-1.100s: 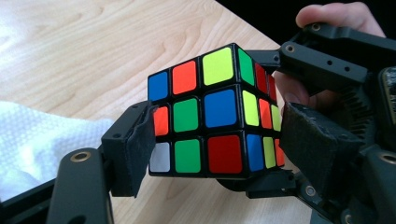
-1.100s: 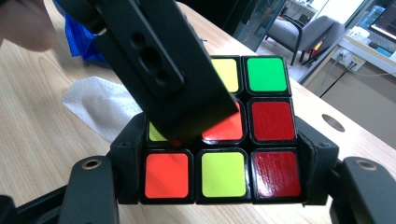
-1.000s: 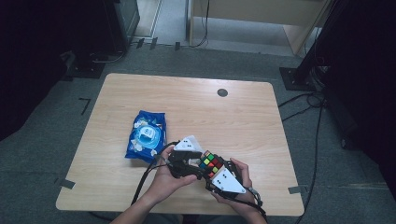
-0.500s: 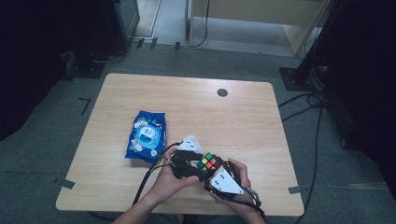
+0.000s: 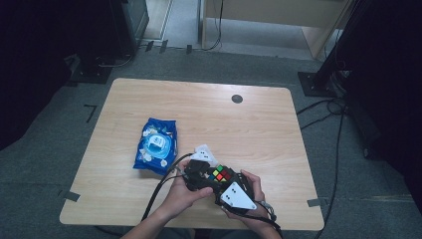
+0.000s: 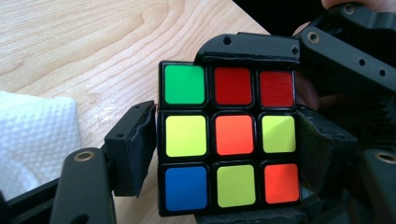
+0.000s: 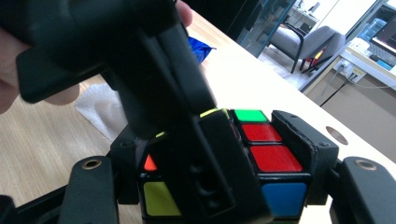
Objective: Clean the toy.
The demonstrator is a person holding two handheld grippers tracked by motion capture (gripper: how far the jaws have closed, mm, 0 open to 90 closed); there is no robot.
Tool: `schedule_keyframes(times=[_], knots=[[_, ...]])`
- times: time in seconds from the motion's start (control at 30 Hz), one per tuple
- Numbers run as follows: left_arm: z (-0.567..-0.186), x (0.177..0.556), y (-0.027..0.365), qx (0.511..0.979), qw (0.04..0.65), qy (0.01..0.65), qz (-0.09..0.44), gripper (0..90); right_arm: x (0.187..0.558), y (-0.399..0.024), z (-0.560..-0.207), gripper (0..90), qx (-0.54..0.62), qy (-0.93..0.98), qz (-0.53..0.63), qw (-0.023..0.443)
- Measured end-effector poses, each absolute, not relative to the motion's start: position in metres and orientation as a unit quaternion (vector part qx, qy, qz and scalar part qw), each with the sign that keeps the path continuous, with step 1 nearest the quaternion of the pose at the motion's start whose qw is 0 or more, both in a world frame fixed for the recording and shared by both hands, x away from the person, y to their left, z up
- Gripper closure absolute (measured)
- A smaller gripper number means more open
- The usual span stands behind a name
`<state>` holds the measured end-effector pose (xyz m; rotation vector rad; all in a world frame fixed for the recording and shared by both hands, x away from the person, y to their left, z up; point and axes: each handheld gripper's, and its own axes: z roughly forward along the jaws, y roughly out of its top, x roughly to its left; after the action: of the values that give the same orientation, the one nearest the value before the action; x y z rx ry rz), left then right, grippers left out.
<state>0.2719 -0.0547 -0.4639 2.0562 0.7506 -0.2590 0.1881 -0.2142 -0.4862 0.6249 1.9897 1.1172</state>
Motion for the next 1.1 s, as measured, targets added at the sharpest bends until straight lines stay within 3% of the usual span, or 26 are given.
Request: schedule_keyframes(times=[0.07, 0.53, 1.1], knots=[[-0.465, 0.273, -0.053, 0.828, 0.456, 0.305, -0.113, 33.8, 0.189, -0.214, -0.487, 34.9, 0.243, 0.779, 0.435, 0.380], [-0.461, 0.285, -0.036, 0.808, 0.477, 0.322, -0.128, 34.5, 0.192, -0.218, -0.489, 29.5, 0.249, 0.788, 0.435, 0.358], [-0.457, 0.283, -0.035, 0.811, 0.478, 0.313, -0.127, 34.4, 0.194, -0.218, -0.495, 34.4, 0.259, 0.783, 0.432, 0.364]])
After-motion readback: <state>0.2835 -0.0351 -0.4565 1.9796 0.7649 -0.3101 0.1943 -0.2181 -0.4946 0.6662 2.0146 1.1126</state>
